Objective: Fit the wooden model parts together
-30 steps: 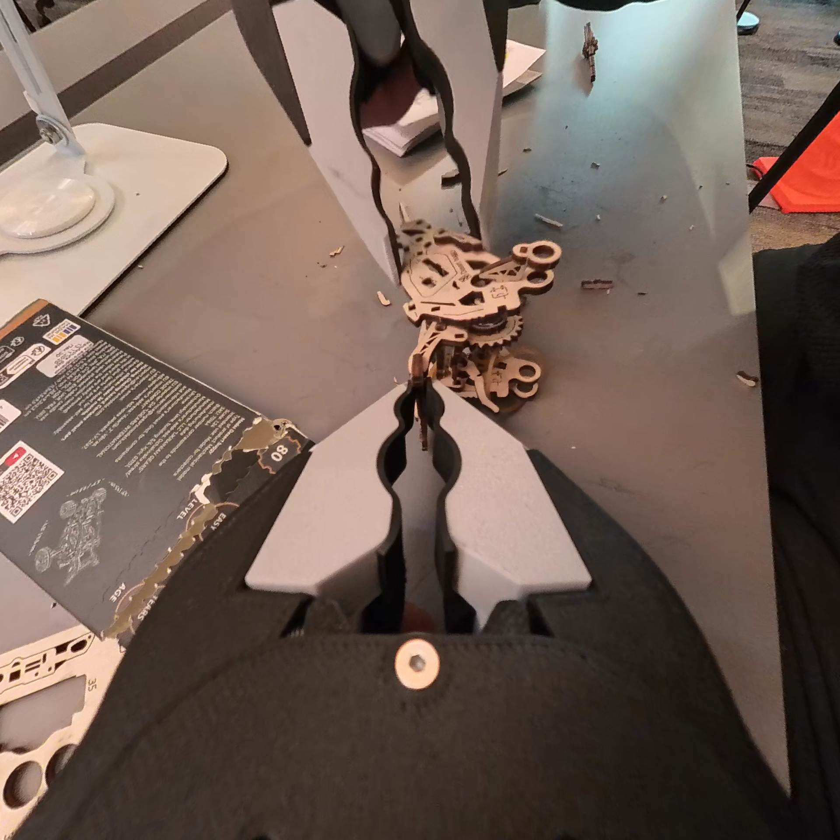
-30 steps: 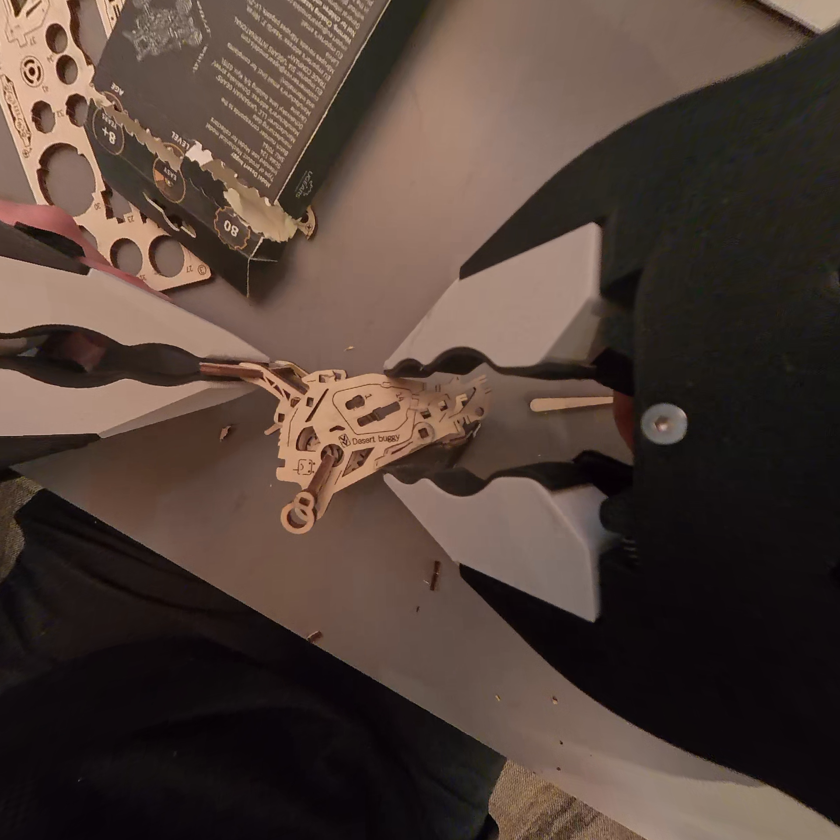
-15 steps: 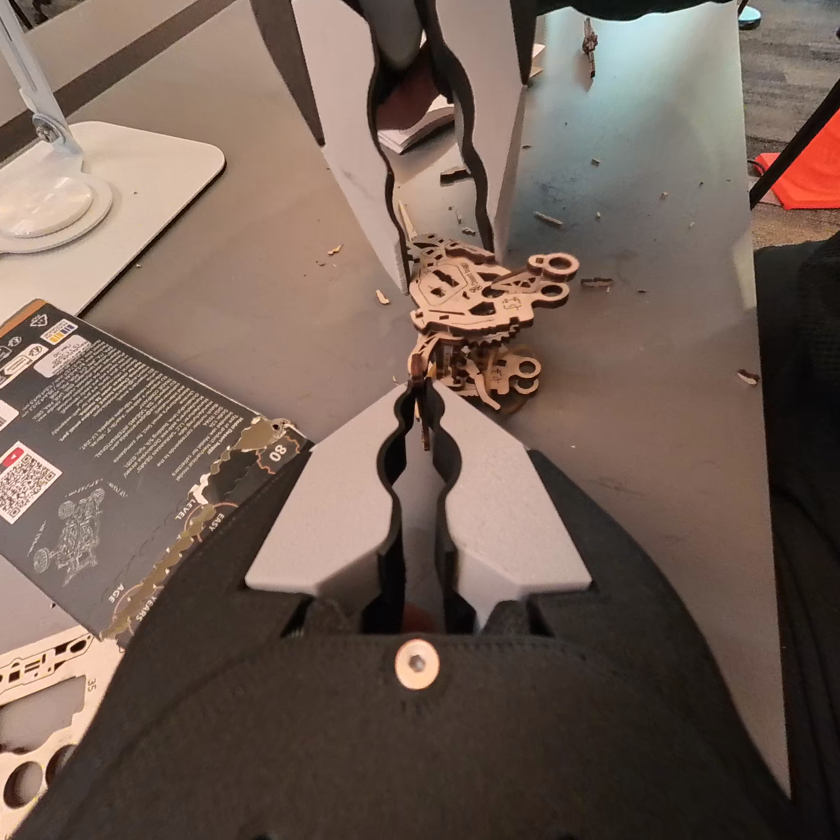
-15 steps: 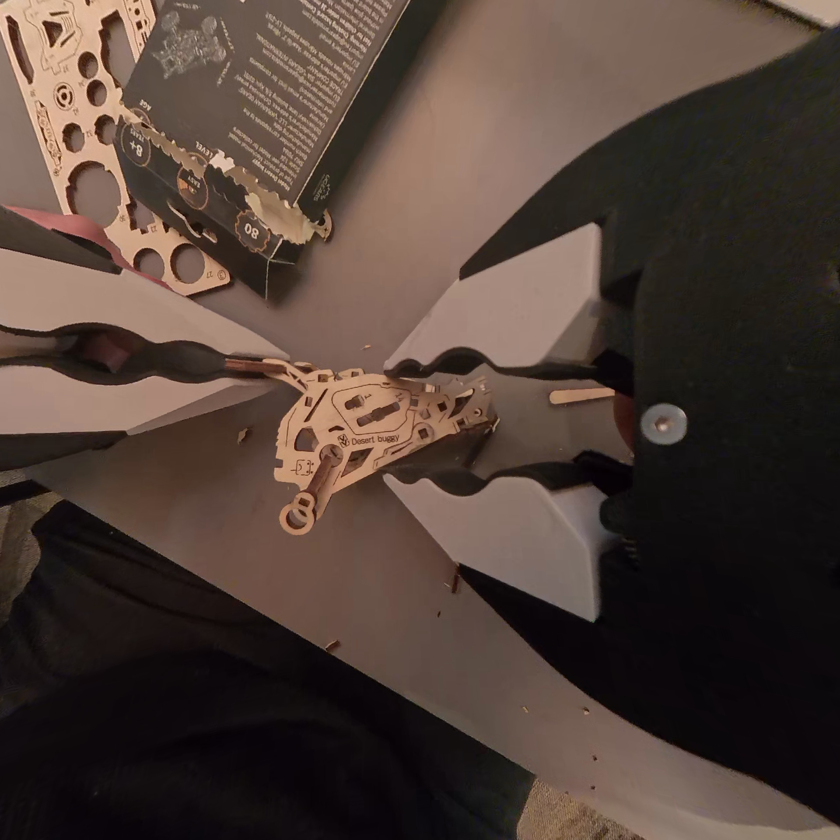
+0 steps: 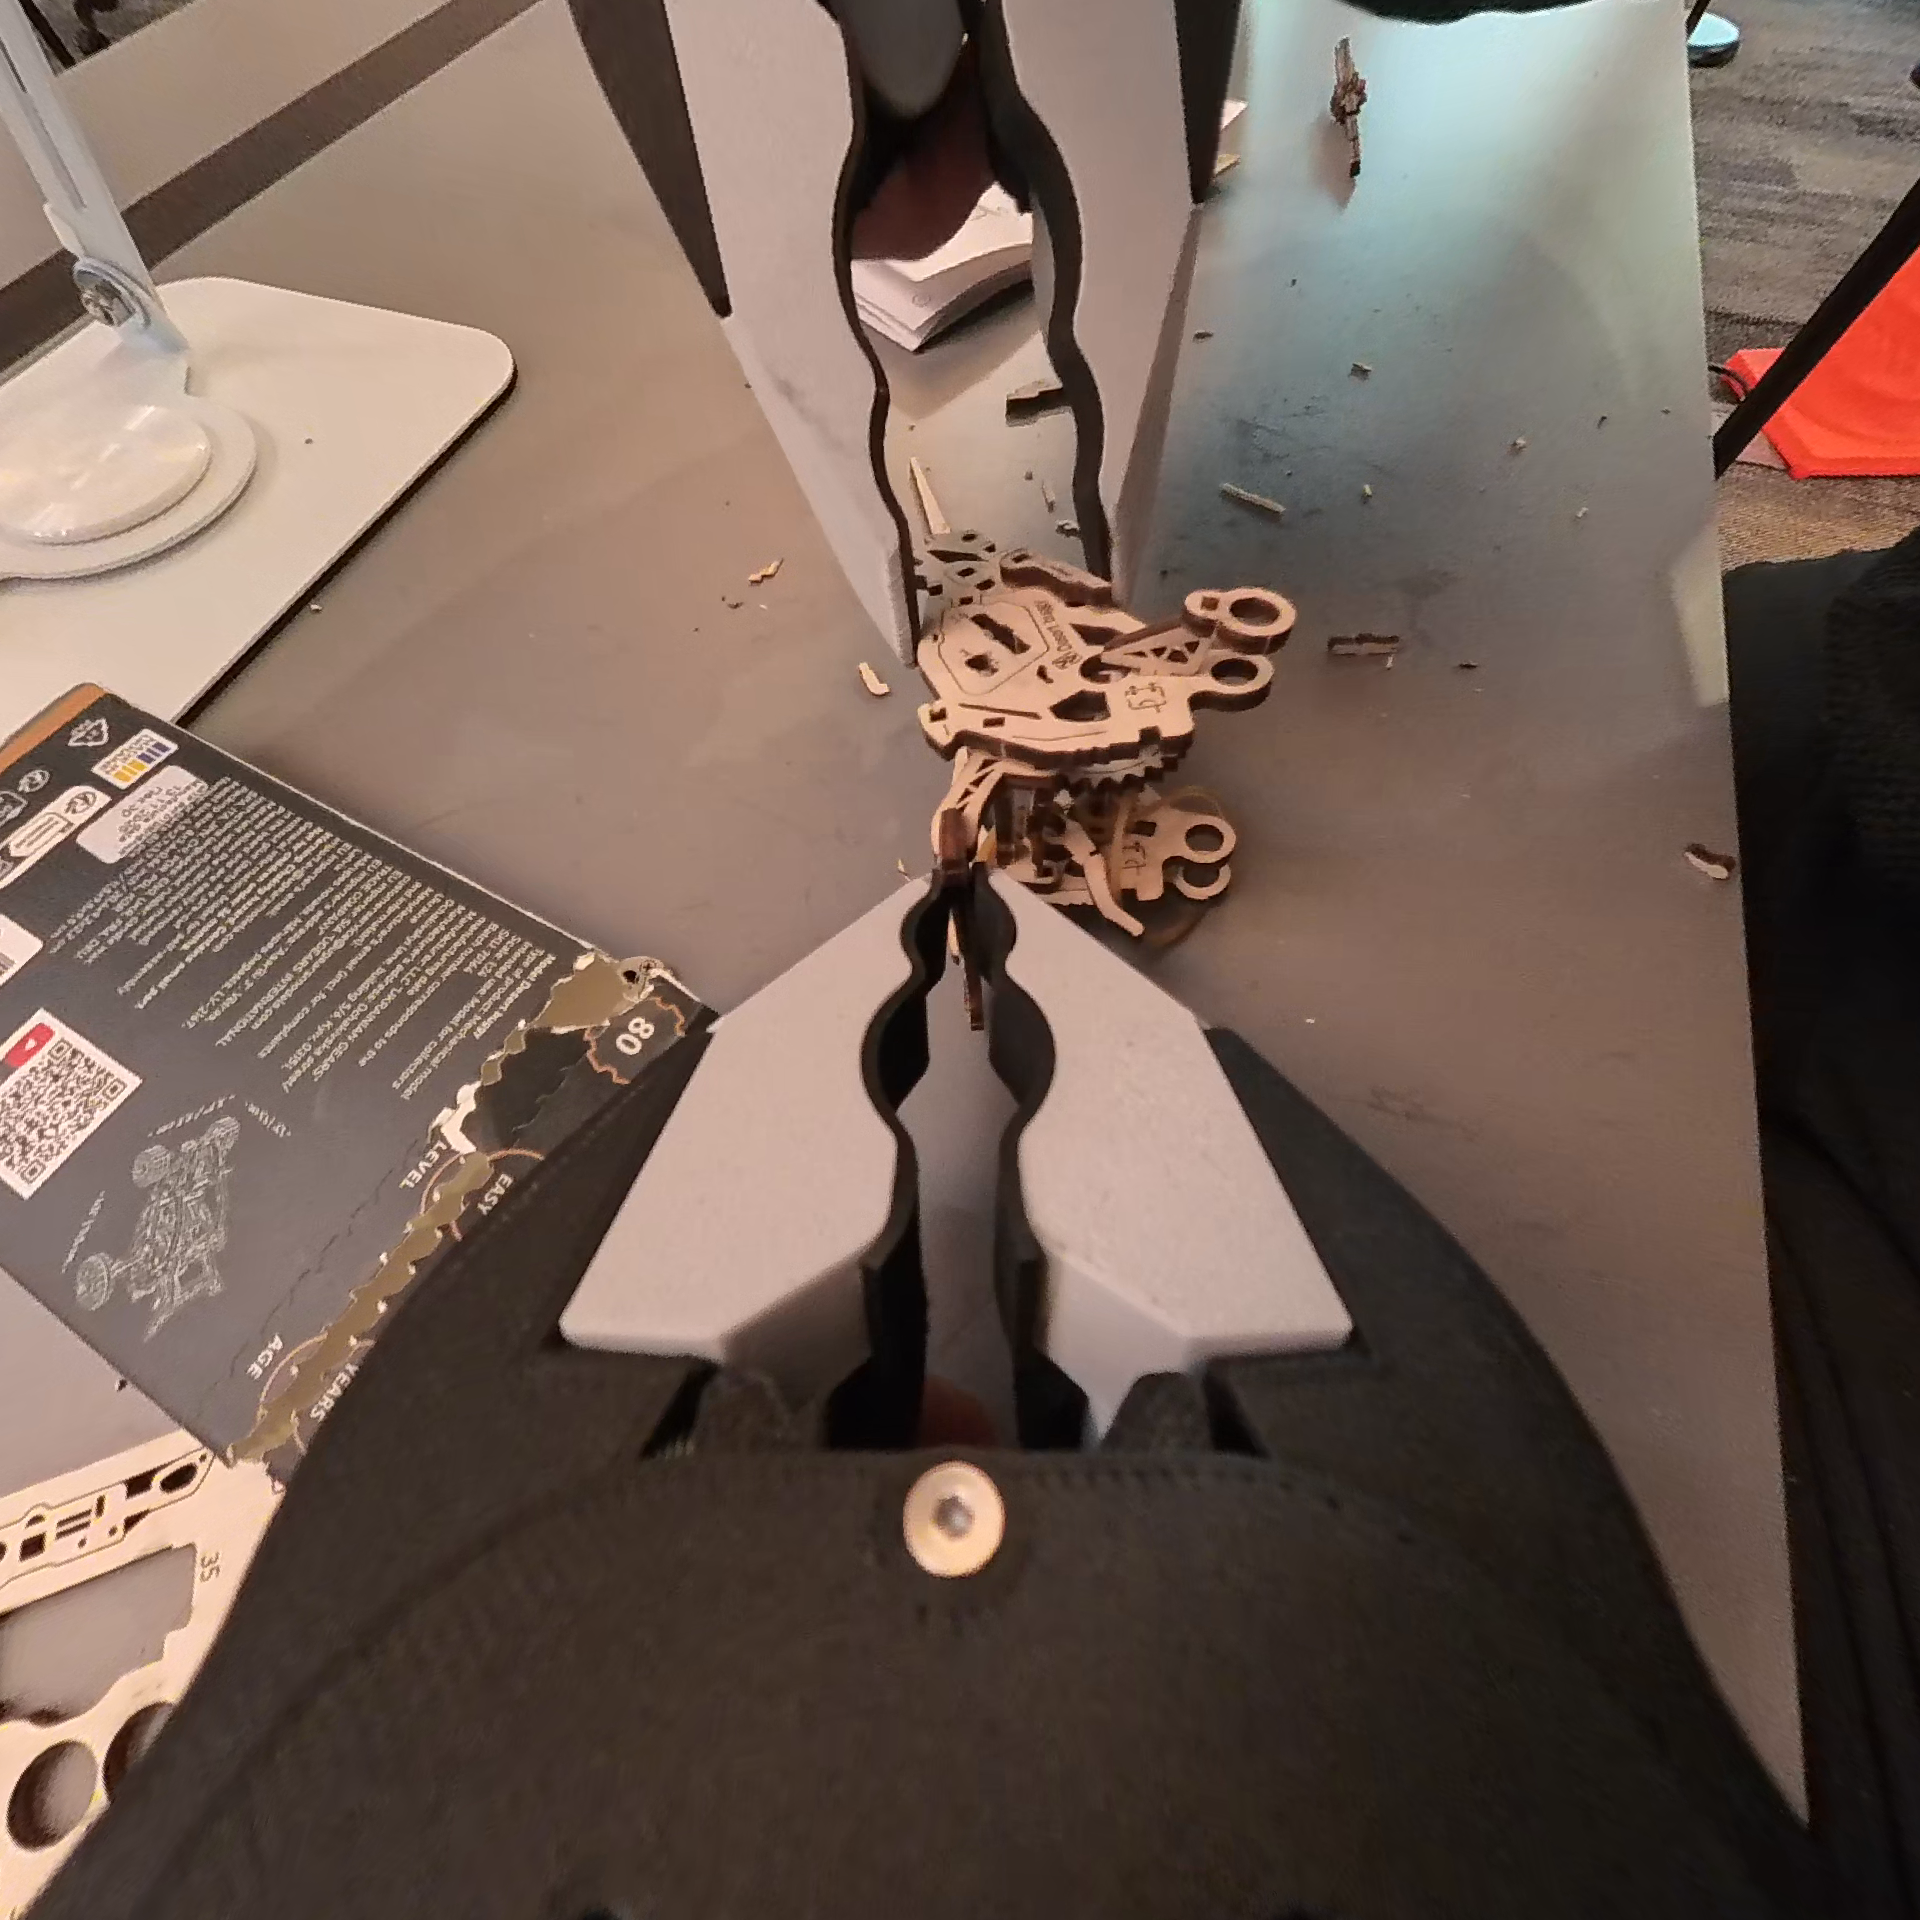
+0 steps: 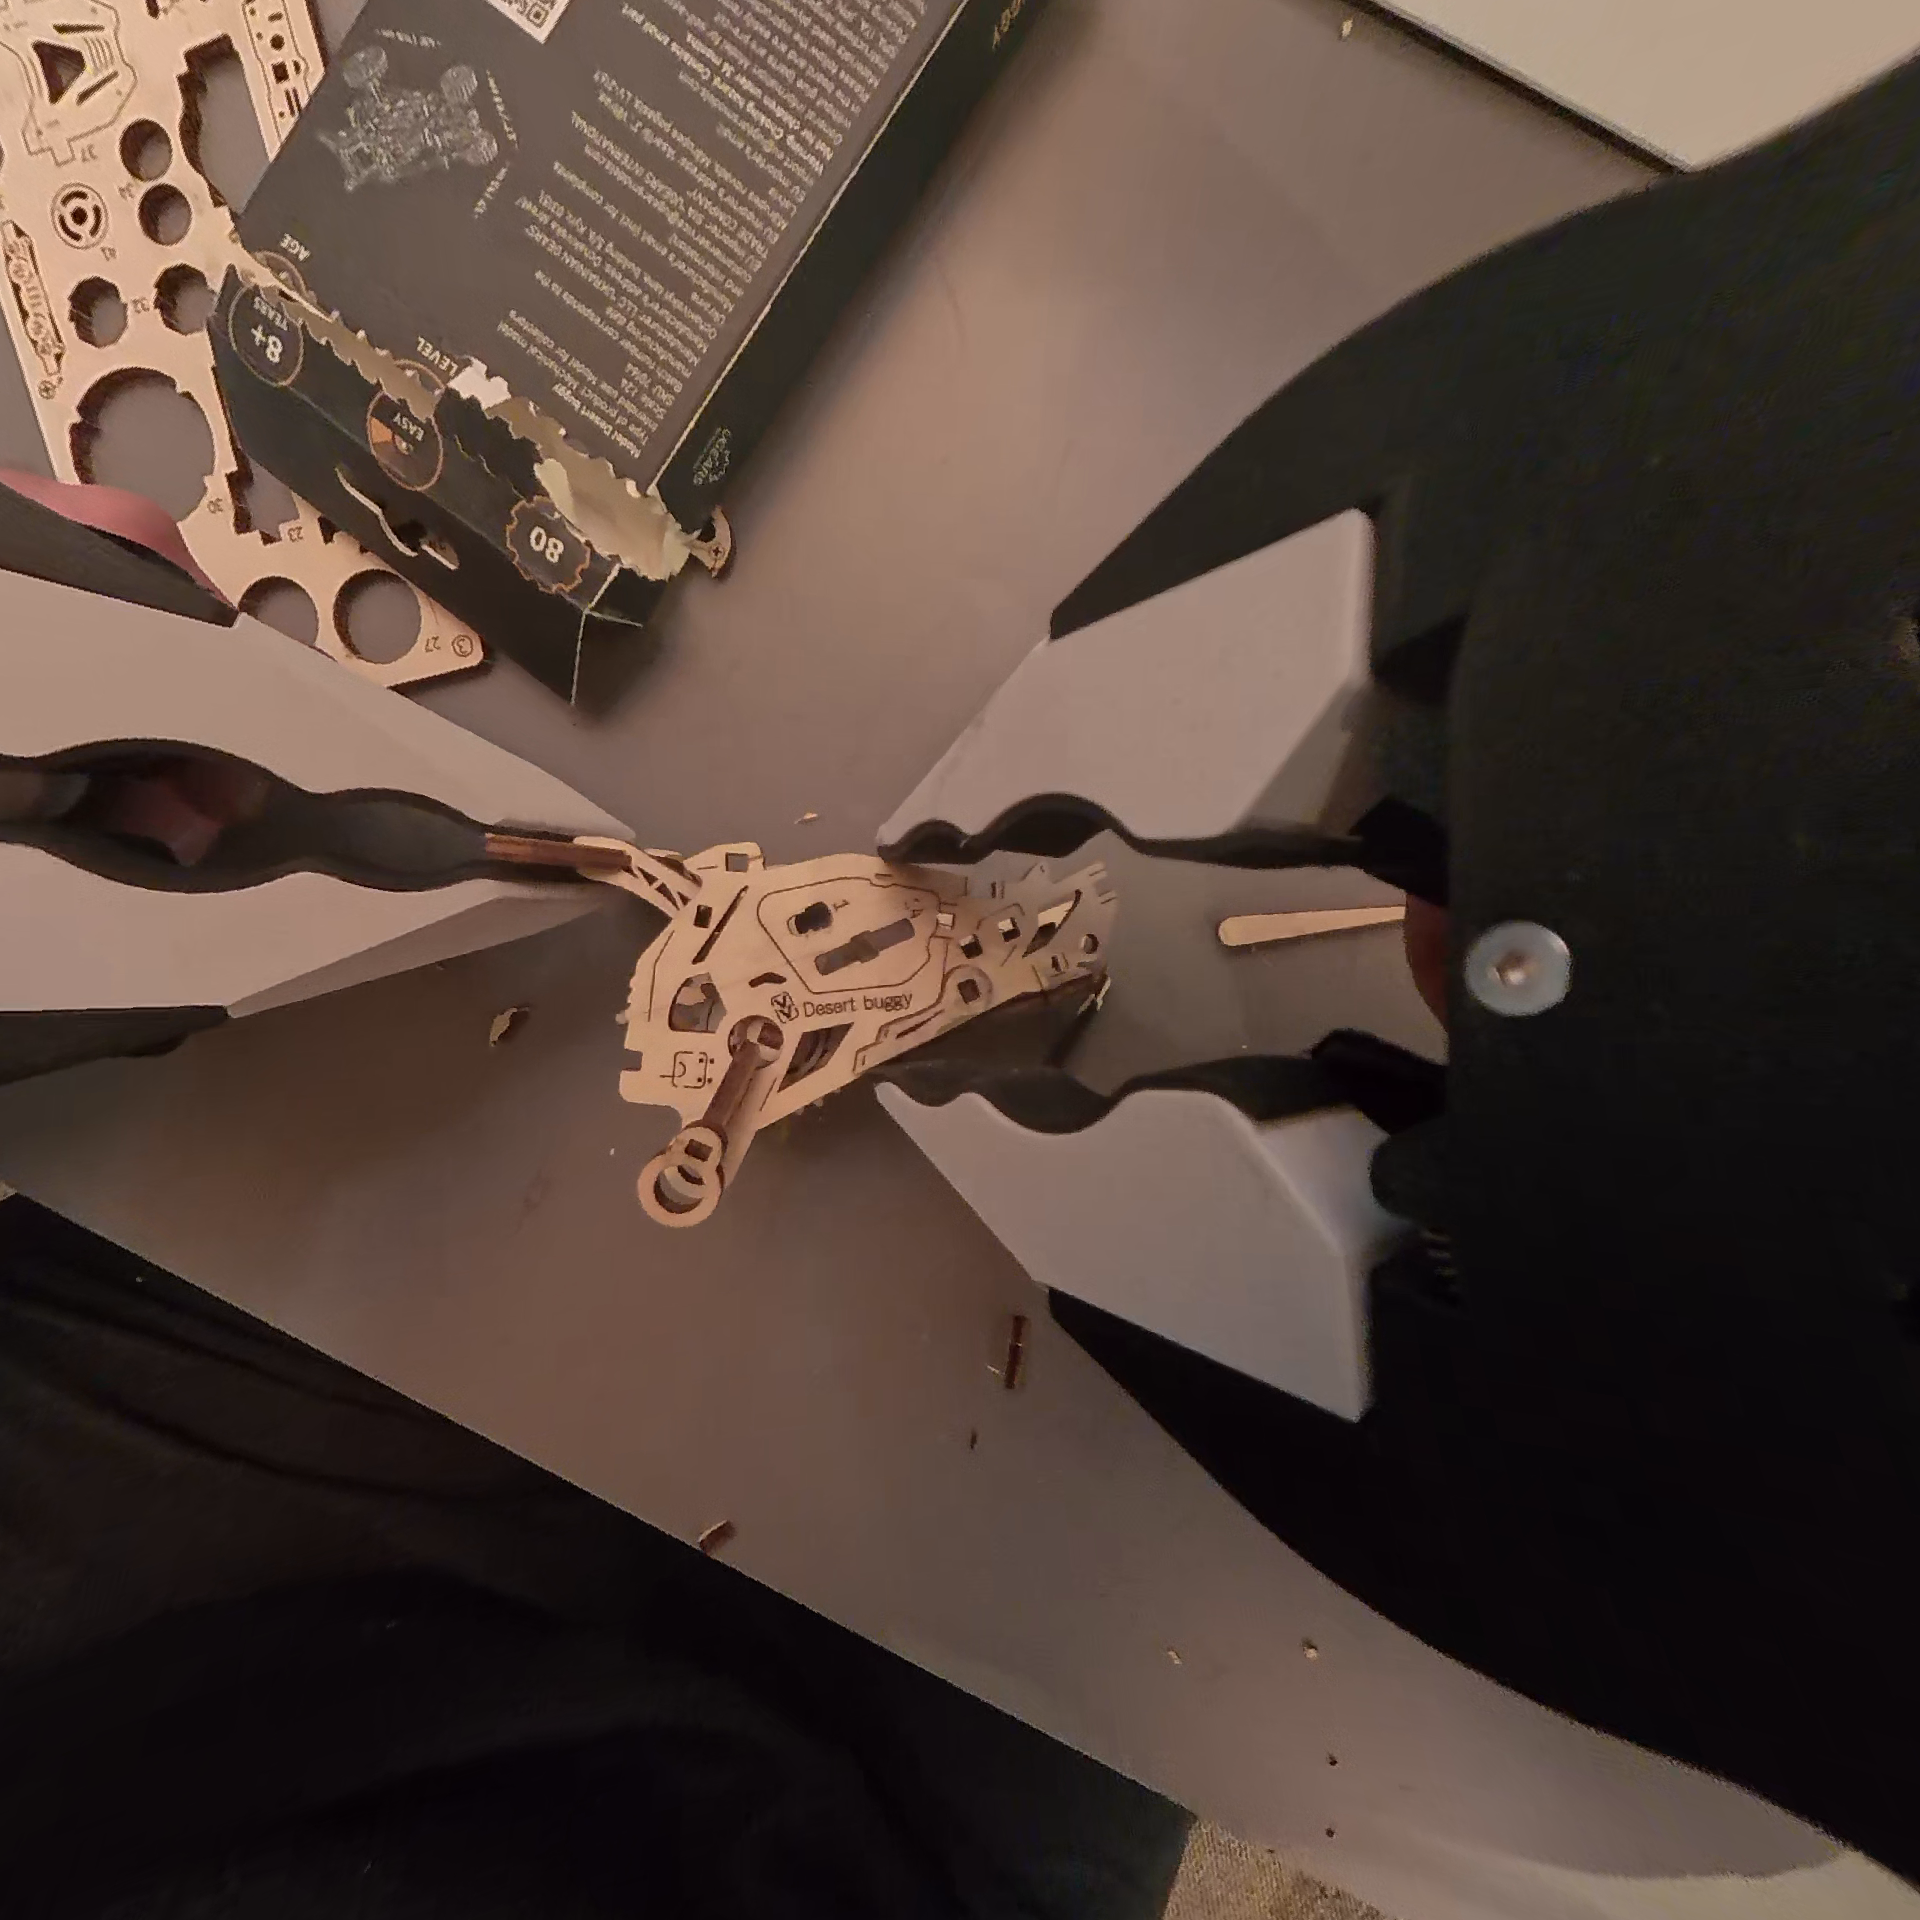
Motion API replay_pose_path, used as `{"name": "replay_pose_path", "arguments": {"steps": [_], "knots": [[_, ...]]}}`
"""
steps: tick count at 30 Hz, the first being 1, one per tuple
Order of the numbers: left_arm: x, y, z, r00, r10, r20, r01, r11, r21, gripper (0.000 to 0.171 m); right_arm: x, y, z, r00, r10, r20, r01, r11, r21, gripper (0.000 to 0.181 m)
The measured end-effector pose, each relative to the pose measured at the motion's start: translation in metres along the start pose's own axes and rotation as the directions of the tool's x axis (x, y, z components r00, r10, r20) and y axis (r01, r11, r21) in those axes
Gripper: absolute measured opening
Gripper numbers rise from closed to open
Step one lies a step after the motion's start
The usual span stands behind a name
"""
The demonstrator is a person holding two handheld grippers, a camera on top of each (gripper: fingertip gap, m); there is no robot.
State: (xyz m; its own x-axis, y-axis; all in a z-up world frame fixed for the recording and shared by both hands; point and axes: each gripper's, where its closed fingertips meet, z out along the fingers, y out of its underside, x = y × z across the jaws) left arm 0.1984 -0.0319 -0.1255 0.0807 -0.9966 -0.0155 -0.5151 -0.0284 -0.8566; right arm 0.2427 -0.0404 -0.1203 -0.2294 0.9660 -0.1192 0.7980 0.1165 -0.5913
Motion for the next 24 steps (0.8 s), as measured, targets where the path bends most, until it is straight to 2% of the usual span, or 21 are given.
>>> {"name": "replay_pose_path", "arguments": {"steps": [7, 20, 24], "knots": [[0.0000, 0.0000, -0.0001, 1.000, 0.002, 0.000, -0.002, 1.000, 0.001, 0.001, -0.0007, 0.0016, -0.0016, 0.999, -0.017, -0.033, 0.016, 0.999, -0.039, 0.034], [0.0010, -0.0003, -0.0012, 1.000, 0.023, 0.001, -0.023, 1.000, 0.006, 0.001, -0.0014, 0.0022, -0.0004, 1.000, 0.019, 0.001, -0.018, 0.997, -0.080, 0.035], [0.0010, -0.0016, -0.0018, 1.000, 0.027, 0.004, -0.027, 1.000, 0.014, 0.001, -0.0020, 0.0080, 0.0078, 1.000, 0.006, -0.006, -0.007, 0.992, -0.126, 0.037]]}}
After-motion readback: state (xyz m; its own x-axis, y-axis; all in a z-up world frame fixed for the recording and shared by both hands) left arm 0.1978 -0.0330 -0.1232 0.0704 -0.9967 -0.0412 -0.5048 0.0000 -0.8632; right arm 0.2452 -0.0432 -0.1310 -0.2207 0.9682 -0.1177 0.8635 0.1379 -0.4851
